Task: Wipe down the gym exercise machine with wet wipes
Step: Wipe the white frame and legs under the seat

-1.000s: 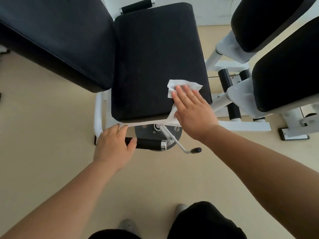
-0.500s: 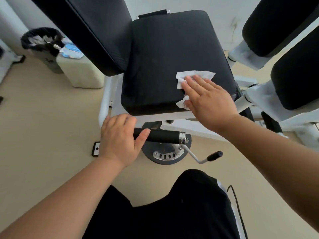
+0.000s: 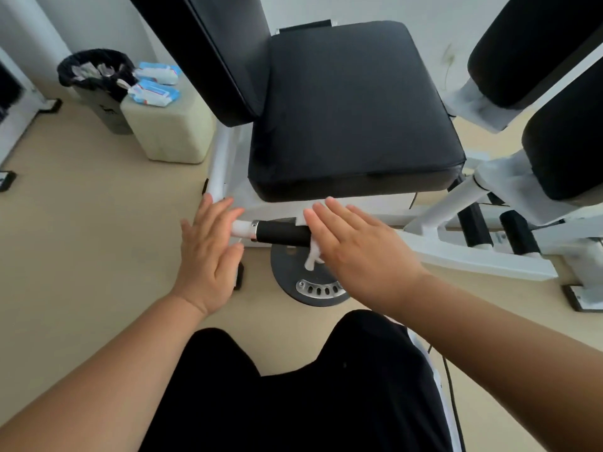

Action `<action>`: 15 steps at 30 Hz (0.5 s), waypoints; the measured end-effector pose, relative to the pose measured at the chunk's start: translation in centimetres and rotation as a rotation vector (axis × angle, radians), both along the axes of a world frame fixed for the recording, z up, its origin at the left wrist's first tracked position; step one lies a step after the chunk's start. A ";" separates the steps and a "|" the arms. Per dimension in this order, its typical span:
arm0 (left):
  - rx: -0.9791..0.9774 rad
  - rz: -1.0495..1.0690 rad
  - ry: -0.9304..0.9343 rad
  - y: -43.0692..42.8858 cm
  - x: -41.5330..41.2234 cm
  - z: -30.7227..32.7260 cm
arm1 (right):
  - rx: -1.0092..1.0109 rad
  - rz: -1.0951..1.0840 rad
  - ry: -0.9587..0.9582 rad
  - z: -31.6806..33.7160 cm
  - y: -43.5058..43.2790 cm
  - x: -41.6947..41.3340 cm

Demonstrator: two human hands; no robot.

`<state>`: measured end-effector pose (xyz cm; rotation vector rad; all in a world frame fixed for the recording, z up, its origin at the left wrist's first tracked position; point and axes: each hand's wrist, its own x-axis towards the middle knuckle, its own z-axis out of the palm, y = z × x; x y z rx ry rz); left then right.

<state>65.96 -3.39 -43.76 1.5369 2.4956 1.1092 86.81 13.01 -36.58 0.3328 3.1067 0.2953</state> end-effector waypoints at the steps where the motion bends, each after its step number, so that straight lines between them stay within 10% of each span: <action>1: -0.035 0.001 0.015 0.1 -0.1 -0.4 | -0.014 -0.008 -0.029 0.2 -0.5 -1.1; 15: -0.100 0.032 0.063 0.6 -0.2 -1.1 | 0.114 0.055 0.121 -0.7 0.3 -0.9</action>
